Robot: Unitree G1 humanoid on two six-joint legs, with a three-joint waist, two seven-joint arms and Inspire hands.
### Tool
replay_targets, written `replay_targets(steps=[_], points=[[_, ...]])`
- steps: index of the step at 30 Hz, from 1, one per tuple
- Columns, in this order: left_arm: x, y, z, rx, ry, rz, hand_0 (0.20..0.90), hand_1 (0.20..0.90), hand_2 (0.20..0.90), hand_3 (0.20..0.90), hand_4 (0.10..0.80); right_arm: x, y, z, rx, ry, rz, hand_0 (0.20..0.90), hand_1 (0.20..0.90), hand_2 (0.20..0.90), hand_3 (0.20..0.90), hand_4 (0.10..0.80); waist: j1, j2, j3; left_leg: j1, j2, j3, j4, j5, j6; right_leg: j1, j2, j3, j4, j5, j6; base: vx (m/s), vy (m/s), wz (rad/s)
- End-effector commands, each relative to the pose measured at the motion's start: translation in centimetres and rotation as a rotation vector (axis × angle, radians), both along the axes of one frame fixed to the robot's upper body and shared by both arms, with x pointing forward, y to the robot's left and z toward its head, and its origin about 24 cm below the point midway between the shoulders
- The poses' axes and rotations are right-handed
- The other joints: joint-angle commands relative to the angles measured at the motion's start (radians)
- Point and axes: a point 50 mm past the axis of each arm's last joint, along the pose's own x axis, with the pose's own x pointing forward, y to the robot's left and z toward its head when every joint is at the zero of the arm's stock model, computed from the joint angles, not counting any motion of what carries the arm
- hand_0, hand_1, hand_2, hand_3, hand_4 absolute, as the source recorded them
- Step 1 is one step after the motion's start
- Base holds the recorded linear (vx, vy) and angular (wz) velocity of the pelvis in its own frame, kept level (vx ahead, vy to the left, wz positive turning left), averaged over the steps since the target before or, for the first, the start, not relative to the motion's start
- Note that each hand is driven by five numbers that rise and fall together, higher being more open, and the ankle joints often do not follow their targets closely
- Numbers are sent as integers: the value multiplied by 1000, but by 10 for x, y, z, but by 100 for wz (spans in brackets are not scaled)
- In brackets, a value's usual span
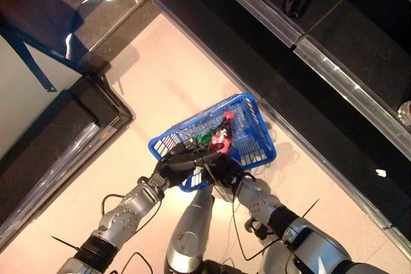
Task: Pick up the drink and place into the basket.
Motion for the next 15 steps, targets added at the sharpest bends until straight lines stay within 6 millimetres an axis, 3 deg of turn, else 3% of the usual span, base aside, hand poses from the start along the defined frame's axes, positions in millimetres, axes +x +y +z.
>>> replay_targets(steps=[1, 15], points=[[-33, -80, 134, -483, -650, -534, 300, 300, 300, 200, 100, 11, 76, 60, 277, -164, 201, 300, 300, 300, 200, 100, 5, 107, -26, -30, -49, -19, 64, -23, 51, -10, -6, 19, -43, 173, -24, 0, 0, 0], [-34, -93, 136, -490, -606, -624, 300, 300, 300, 200, 100, 69, 42, 114, 443, -114, -18, 300, 300, 300, 200, 100, 42, 122, -26, -48, -66, -36, 87, -24, 56, -18, -31, -9, -18, 180, -23, 31, 29, 6]])
